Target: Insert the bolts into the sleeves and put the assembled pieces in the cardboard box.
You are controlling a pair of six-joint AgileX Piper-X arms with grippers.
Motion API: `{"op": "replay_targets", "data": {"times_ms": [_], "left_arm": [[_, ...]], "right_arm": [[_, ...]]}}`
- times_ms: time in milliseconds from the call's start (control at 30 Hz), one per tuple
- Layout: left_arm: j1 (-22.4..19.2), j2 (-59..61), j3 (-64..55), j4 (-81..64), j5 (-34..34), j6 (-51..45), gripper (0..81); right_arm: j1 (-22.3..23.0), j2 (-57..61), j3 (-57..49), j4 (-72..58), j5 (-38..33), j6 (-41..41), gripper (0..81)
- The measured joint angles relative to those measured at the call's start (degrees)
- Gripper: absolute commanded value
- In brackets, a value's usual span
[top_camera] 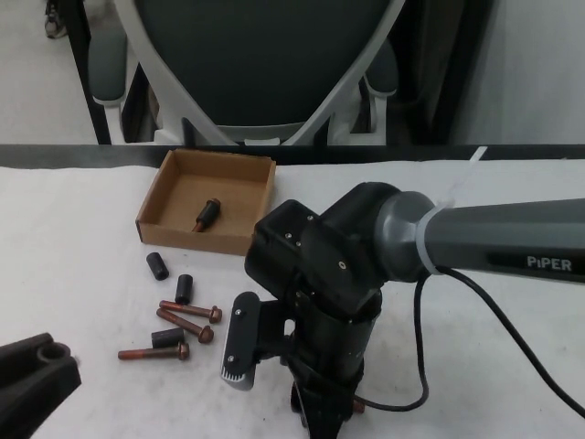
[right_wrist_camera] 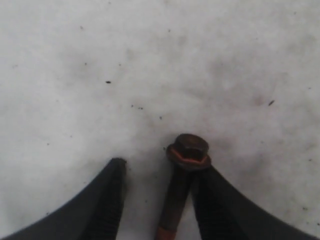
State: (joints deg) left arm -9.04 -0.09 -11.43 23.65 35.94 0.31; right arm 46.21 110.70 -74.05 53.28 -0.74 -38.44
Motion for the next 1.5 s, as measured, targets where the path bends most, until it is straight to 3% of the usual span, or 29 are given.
{"op": "replay_targets", "data": {"times_ms": [100, 200, 300, 367, 400, 467, 600, 700, 867, 1067, 1300, 1500], "left_arm": [[0.0, -0.1, 0.0, 0.3, 3.7, 0.0, 0.8], [0.0, 0.0, 0.0, 1.5, 3.4, -0.3, 0.8], [0.0, 0.0, 0.0, 3.1, -3.1, -0.8, 0.8], [0.0, 0.0, 0.0, 3.4, -2.5, -0.3, 0.8], [0.0, 0.0, 0.0, 3.4, 0.5, 0.9, 0.8], [0.0, 0.0, 0.0, 3.4, 5.6, 5.4, 0.8], [-0.1, 0.0, 0.0, 5.5, 4.6, 9.6, 0.8], [-0.1, 0.0, 0.0, 5.8, 9.5, 11.8, 0.8], [-0.1, 2.9, 0.0, 5.9, 11.1, 14.3, 0.8], [-0.7, 11.8, 0.0, 4.1, 13.0, 18.1, 0.8], [-2.3, 23.5, 0.0, -10.0, 13.0, 18.1, 0.8], [-7.4, 37.3, 0.0, -20.4, 13.0, 17.9, 0.8]], "right_arm": [[0.0, 1.0, 0.0, -1.3, 0.0, 1.5, 41.6], [0.0, 1.4, -0.2, -1.2, 0.0, 3.2, 34.7], [0.0, 1.5, -0.3, -1.1, 0.0, 4.1, 17.2], [0.0, 1.5, -0.3, -1.0, -0.3, 4.5, 2.0], [0.0, 1.5, -0.3, -1.0, -0.4, 4.8, 0.4], [0.0, 1.5, -0.3, -1.0, -0.5, 5.6, 0.1], [0.0, 1.5, -0.3, -1.1, -0.5, 7.3, 0.2], [0.0, 1.5, -0.3, -1.1, -0.5, 10.7, 0.2], [-0.4, -2.2, 0.9, -4.2, -4.4, 17.5, 0.2], [-2.0, -16.1, 7.3, -13.6, -8.3, 26.2, 0.2], [-2.2, -30.8, 17.2, -25.5, -11.2, 32.7, 0.2], [-2.2, -44.4, 29.9, -43.6, -13.7, 43.1, 0.2]]}}
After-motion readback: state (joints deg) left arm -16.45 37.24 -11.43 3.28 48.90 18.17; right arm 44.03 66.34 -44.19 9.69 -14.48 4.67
